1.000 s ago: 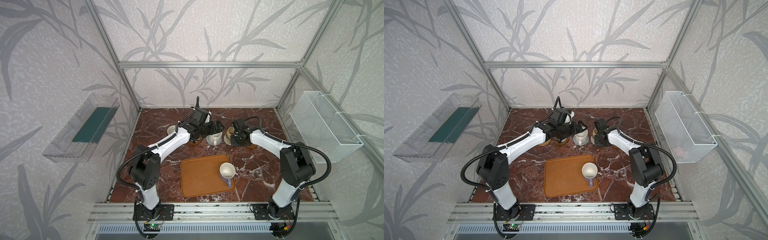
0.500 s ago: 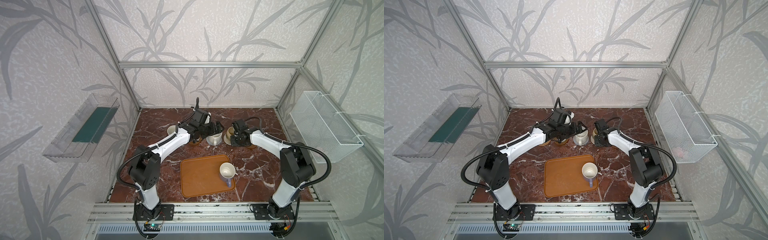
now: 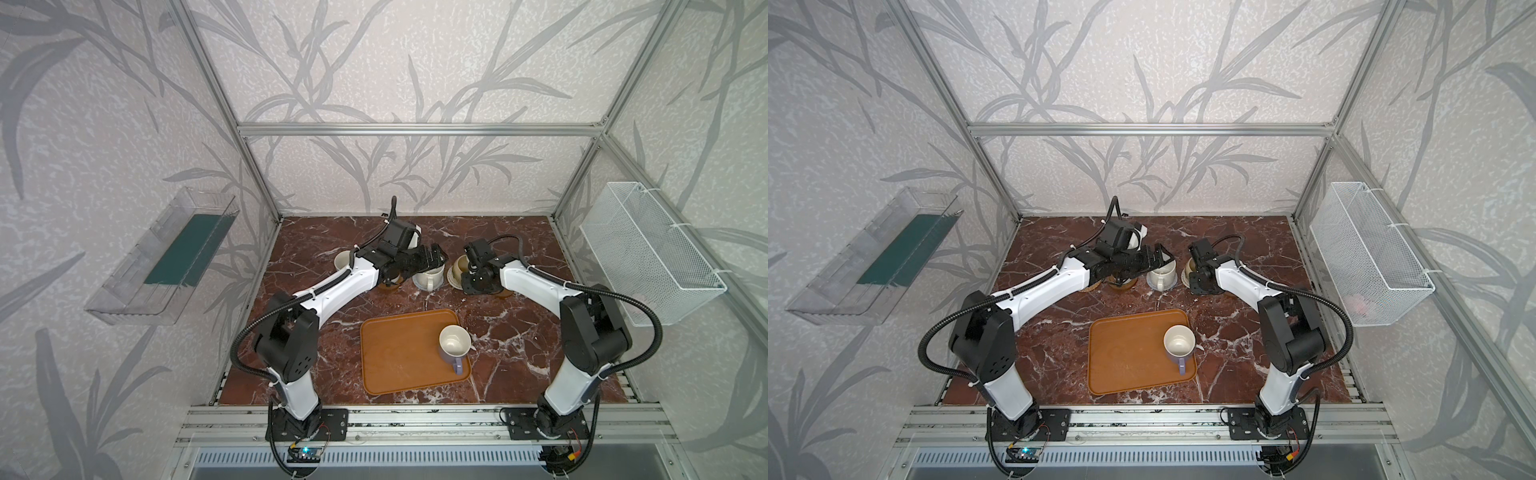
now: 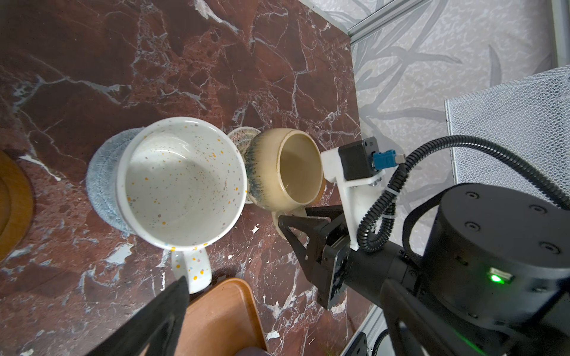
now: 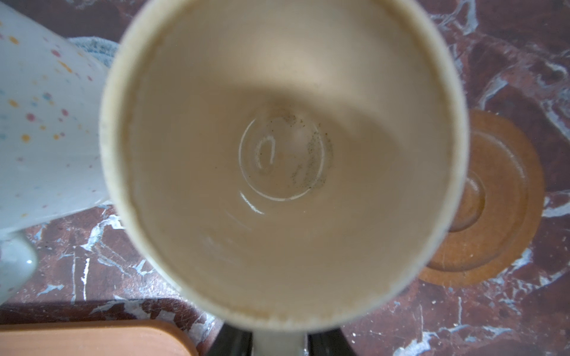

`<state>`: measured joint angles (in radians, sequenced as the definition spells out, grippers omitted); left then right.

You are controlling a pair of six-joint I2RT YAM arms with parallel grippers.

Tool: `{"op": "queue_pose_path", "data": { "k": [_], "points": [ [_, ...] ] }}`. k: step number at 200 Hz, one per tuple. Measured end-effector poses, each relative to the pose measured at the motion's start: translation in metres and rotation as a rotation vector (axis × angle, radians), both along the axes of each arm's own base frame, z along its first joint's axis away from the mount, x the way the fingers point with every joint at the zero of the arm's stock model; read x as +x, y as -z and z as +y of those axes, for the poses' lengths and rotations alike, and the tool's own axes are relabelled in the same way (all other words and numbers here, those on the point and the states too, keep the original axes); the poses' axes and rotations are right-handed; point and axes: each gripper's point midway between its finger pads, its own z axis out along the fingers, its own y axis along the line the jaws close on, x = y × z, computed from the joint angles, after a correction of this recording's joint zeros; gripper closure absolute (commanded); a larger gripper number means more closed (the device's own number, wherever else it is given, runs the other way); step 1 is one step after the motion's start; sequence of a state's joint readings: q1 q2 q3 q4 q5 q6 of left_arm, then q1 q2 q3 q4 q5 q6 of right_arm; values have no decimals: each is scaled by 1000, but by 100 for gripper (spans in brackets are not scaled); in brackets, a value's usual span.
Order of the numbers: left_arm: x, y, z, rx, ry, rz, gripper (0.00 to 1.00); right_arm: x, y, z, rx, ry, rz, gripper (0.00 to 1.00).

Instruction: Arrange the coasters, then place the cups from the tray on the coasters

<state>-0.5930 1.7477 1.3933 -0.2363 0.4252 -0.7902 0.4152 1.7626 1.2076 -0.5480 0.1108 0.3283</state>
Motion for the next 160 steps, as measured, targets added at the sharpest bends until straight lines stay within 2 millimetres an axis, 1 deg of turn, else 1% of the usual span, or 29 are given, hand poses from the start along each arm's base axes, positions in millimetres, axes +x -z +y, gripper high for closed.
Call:
{"op": "queue_pose_path", "data": {
  "k": [16,51,59,89,120,160],
  "points": [
    [-2,-1,1,-2,0,-3,1,-1,-2,1,1,-4,-4,69],
    [-2,1,2,-5,-4,1,1,0,-7,1,-3,-10,-18,86],
    [-3,2,2,-5,-5,3,1,0,-7,1,-3,-13,-17,88],
    [-4,5,2,-7,-9,14,1,0,-7,1,-3,-12,-19,93],
    [-3,4,1,-19,-9,11,1,0,-9,4,-3,-18,-27,99],
    [-3,4,1,-22,-9,8,1,-3,-27,6,0,-31,-63,100]
  ]
}}
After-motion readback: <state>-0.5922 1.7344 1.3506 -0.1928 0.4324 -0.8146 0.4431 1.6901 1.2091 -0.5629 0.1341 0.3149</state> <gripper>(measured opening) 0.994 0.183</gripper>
